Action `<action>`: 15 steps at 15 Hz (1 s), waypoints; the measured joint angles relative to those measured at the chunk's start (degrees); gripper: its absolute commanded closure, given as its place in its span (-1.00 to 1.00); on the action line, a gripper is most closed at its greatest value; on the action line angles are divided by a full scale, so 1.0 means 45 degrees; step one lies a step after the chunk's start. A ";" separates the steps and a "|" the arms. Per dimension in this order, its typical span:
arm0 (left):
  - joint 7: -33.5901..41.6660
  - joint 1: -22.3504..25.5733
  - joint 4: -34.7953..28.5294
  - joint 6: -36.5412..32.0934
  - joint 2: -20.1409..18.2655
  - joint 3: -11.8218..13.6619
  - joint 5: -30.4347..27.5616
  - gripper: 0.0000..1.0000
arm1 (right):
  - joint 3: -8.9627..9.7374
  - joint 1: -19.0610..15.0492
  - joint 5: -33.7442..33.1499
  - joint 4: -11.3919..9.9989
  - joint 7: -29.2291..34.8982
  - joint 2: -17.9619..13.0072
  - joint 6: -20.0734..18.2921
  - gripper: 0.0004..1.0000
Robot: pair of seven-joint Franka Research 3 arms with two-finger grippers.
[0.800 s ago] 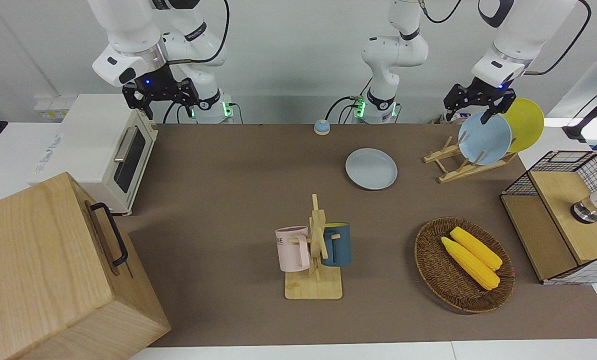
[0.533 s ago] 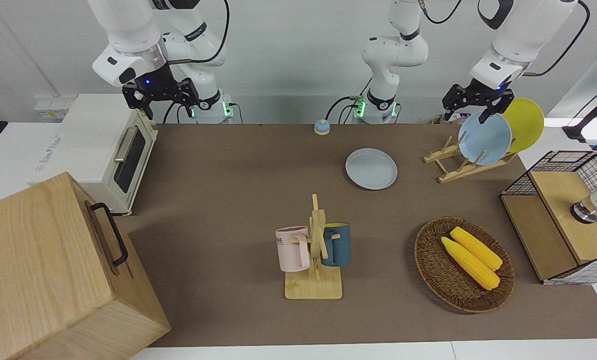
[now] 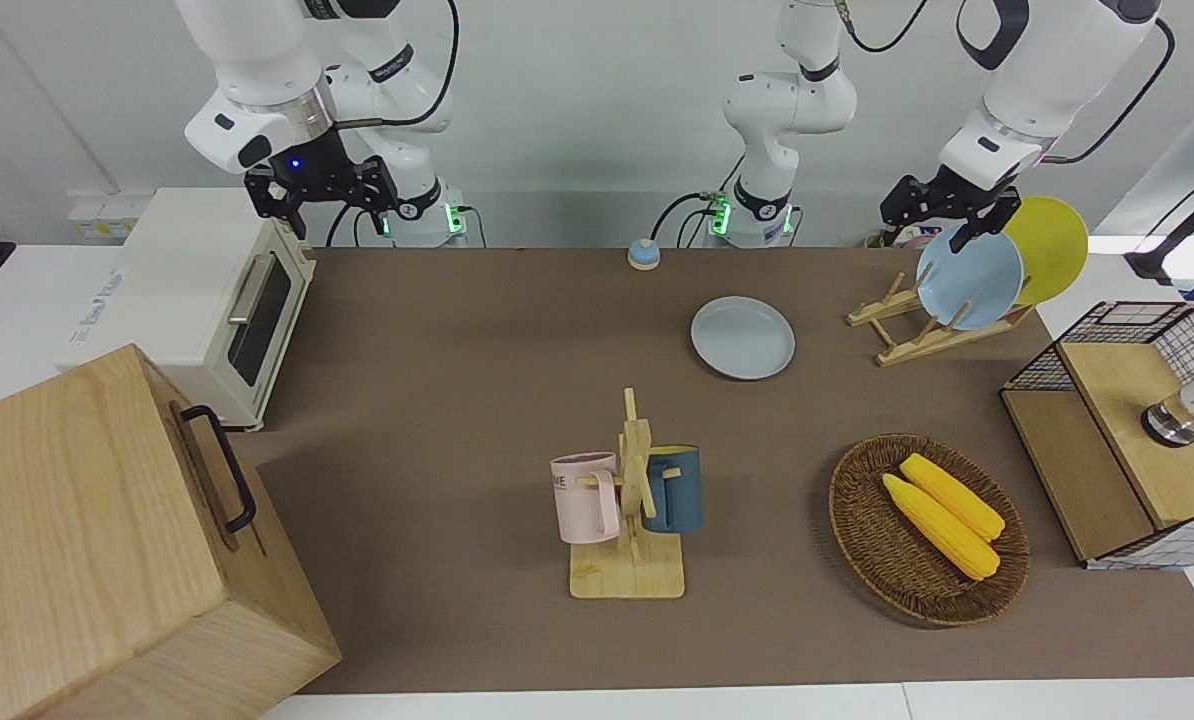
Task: Pick gray plate from table and place it on lower plate rack with left arm
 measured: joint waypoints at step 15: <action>-0.1743 -0.0033 -0.5198 0.5358 -0.0332 -0.0828 -0.0646 -0.99 | 0.0000 0.0000 0.0000 0.0000 0.0000 0.0000 0.0000 -0.97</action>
